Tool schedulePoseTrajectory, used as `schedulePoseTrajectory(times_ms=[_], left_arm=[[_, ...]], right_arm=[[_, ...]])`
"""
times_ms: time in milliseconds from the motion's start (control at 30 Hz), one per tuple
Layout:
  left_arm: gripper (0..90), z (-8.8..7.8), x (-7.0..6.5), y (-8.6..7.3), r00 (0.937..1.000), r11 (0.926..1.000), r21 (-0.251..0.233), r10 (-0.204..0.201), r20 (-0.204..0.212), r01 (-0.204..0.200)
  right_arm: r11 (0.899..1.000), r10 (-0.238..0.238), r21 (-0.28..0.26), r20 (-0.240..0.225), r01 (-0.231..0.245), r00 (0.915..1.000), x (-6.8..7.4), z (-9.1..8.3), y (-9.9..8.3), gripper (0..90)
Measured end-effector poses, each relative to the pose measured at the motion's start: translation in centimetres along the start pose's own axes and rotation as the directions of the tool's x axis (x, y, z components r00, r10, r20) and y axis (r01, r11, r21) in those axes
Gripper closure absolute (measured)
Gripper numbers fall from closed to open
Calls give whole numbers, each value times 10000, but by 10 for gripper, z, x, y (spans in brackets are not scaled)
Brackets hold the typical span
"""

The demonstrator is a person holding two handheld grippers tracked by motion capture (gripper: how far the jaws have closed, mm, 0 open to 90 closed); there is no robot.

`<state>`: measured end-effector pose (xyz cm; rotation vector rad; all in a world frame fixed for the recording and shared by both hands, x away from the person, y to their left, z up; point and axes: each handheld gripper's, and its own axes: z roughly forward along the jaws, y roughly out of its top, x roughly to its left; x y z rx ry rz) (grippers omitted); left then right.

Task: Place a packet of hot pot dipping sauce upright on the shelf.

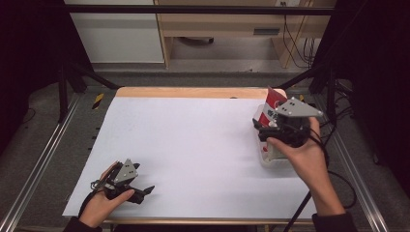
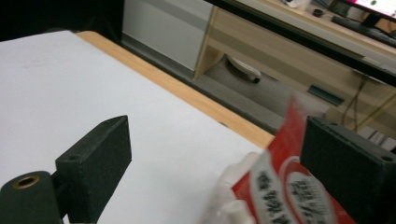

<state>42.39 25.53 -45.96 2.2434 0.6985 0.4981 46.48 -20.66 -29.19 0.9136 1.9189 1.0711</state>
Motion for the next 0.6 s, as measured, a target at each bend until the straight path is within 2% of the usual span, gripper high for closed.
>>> schedulePoseTrajectory(times_ms=[233, 400, 533, 600], left_arm=[[58, -1, 1, -1, 9999, 10000, -8, -39, -126, 39], [58, -2, 4, -1, 9995, 9999, -34, -145, -269, 144], [58, -3, 6, -2, 9990, 9997, -72, -246, -368, 244], [58, -3, 6, -2, 9988, 9997, -74, -249, -423, 246]], right_arm=[[9996, -158, 220, -804, 177, 9966, 50, 10, -23, 90], [9985, 366, 461, -1299, -308, 9909, 79, 23, -46, 86], [9922, 1048, 839, -1671, -918, 9804, 103, 42, -71, 88], [9878, 1230, 1168, -1810, -1029, 9758, 112, 52, -81, 85]])
